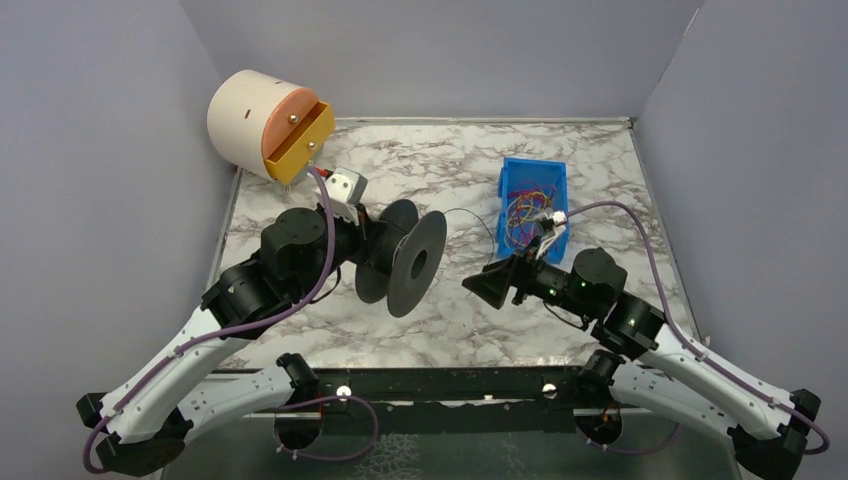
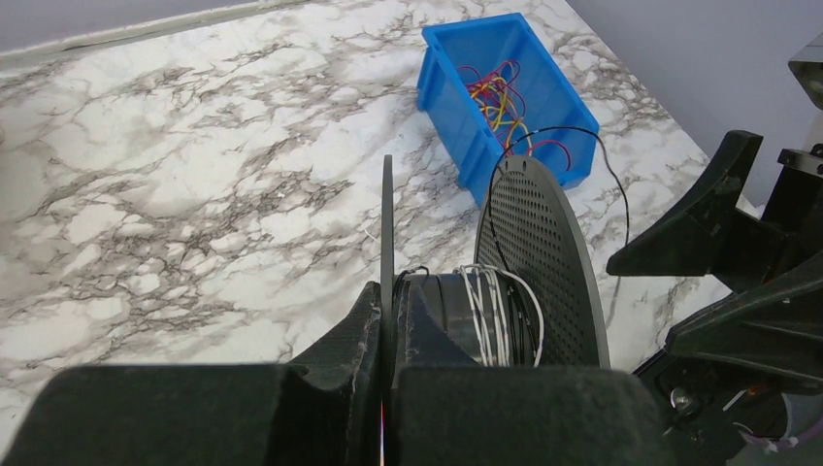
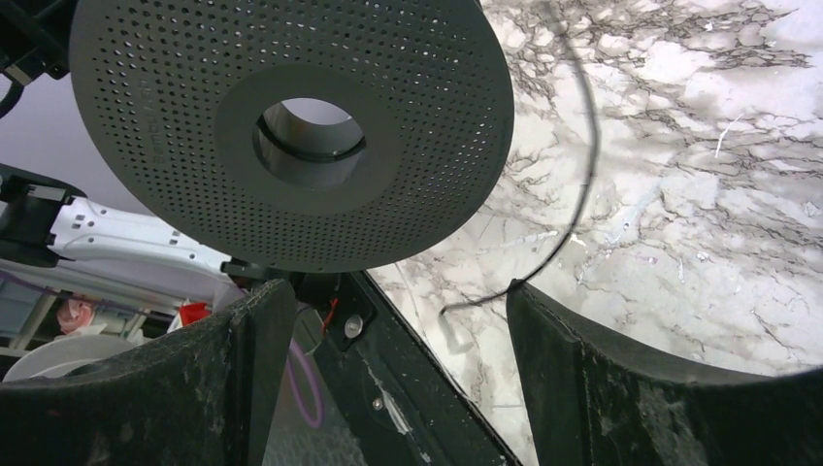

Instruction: Wrap the cables

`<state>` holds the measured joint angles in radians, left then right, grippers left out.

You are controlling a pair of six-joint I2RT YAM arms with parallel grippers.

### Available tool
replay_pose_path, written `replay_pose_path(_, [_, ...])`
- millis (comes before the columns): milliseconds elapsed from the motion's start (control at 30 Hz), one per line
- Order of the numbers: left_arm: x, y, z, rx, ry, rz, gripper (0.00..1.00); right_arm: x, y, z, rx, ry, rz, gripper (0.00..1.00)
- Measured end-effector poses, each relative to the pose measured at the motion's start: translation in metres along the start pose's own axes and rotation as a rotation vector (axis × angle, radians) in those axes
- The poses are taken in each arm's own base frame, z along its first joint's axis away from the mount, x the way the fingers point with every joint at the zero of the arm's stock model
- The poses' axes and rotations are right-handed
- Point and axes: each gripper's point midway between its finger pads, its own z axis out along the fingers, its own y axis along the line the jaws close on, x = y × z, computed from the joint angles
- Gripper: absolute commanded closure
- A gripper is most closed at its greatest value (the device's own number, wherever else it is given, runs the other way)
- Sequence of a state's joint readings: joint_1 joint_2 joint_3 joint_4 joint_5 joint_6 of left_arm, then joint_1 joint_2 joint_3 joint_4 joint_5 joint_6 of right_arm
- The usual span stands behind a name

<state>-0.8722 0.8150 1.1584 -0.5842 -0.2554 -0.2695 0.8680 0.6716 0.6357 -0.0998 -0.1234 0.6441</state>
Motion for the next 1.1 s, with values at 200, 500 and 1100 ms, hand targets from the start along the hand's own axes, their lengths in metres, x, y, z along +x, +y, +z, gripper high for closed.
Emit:
replay_pose_path(200, [0.002, 0.001, 0.001, -0.002, 0.004, 0.002, 1.00, 0.003, -0.002, -0.007, 0.015, 0.012, 0.023, 0.16])
replay_pose_path(500, [0.002, 0.001, 0.001, -0.002, 0.005, 0.003, 1.00, 0.004, -0.007, -0.011, 0.051, 0.007, 0.051, 0.21])
replay_pose_path(1100, [-0.001, -0.002, 0.004, 0.002, -0.009, -0.013, 1.00, 0.050, -0.036, 0.026, 0.066, 0.064, 0.195, 0.41])
